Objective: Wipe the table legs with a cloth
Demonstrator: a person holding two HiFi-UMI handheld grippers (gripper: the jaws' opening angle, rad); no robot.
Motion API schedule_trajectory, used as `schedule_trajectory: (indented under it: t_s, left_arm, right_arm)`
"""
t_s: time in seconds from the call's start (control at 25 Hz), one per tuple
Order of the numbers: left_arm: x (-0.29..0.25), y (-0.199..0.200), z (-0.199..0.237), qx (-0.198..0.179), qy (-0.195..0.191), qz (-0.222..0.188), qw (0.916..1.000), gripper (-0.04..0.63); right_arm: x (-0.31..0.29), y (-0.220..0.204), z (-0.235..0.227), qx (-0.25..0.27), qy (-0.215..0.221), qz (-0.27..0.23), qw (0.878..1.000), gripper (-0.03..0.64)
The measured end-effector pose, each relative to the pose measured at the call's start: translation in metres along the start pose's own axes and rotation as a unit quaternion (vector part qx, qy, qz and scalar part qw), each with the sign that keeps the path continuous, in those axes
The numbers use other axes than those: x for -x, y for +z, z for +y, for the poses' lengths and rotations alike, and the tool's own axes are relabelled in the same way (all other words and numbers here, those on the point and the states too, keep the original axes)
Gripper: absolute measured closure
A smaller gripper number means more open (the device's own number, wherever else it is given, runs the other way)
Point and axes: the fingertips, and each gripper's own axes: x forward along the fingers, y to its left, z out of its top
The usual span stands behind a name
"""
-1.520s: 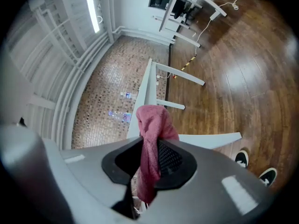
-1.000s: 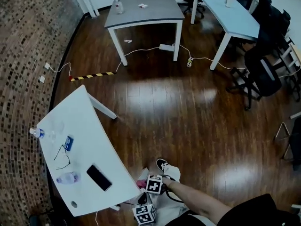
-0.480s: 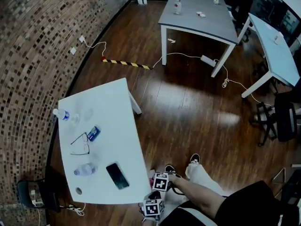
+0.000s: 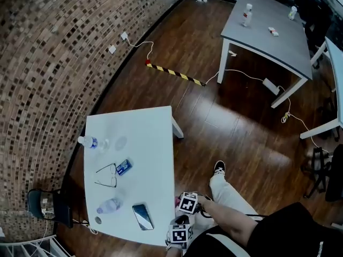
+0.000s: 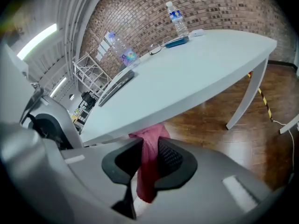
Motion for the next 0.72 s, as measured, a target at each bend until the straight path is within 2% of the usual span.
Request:
schedule_trajectory:
  t_s: [0.16, 0.32, 0.48, 0.6, 0.72]
  left_arm:
    - [-0.006, 0.070, -0.007, 0.040, 0.012, -0.010, 0.9991, 0.594]
    - [-0.023, 0.144, -0.019, 0.076, 0.021, -0.034, 0.9963, 0.594]
    - [-0.045, 0.220, -0.029, 0.059, 0.014, -0.049, 0.9969, 0.594]
    - [-0.059, 0.277, -0.027, 0.056, 0.003, -0.068, 0.9961, 0.594]
    - [-0.074, 0.328, -0.024, 0.058, -0.012, -0.081, 0.9950, 0.594]
  right_arm:
    - [0.030, 0.035, -0.064, -0.002, 0.021, -0.027, 0.999, 0.557]
    - [0.070, 0.050, -0.141, 0.013, -0.009, -0.007, 1.000, 0.557]
    - [0.094, 0.076, -0.204, 0.021, -0.016, -0.013, 1.000, 0.557]
    - [0.103, 0.105, -0.242, 0.021, -0.001, -0.033, 0.999, 0.557]
    - [0.124, 0.114, -0.295, 0.003, -0.035, -0.009, 0.999, 0.557]
